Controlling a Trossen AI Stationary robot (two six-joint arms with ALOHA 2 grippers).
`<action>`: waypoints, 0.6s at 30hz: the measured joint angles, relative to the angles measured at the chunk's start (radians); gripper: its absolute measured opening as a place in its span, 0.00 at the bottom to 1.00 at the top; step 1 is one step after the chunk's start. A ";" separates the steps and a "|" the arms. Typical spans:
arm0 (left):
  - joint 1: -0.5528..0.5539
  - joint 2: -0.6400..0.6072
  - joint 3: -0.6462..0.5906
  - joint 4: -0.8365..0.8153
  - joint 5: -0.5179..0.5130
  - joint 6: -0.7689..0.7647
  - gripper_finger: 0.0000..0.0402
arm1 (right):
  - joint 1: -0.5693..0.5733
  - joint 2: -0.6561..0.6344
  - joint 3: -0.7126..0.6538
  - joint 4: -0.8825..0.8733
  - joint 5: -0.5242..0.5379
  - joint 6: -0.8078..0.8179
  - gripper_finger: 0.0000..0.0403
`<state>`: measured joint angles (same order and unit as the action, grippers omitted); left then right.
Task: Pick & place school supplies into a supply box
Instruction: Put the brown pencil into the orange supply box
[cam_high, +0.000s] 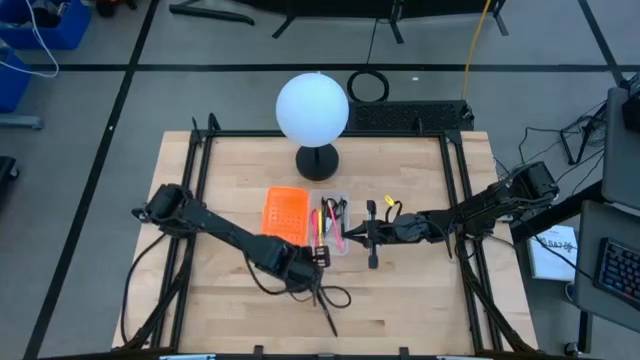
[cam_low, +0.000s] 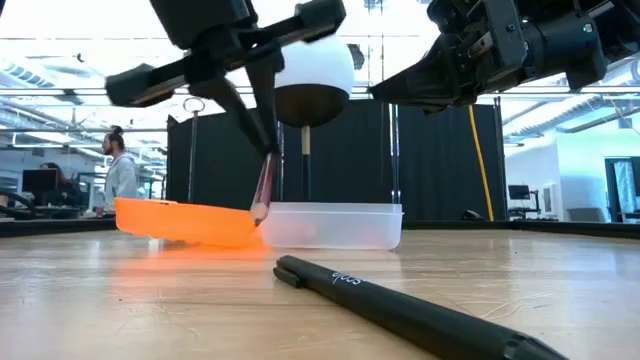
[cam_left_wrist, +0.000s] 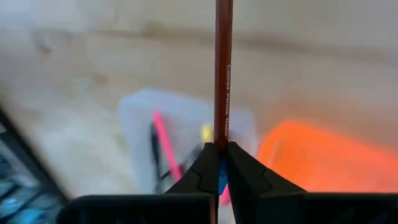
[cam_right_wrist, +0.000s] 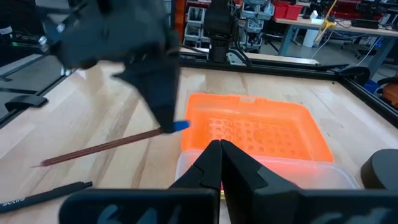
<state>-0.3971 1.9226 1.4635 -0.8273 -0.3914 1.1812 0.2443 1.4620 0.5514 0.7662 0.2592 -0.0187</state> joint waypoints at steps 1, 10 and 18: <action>0.010 -0.010 0.000 0.002 -0.028 0.033 0.03 | 0.000 0.000 0.000 -0.001 0.000 0.000 0.00; 0.177 -0.067 0.000 0.028 -0.083 0.248 0.03 | 0.000 0.000 -0.019 -0.014 0.000 0.001 0.00; 0.327 -0.093 0.001 0.019 -0.005 0.419 0.04 | -0.001 0.001 -0.104 -0.011 0.000 0.001 0.00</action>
<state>-0.0698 1.8296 1.4647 -0.8080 -0.3968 1.6000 0.2436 1.4628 0.4475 0.7556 0.2594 -0.0181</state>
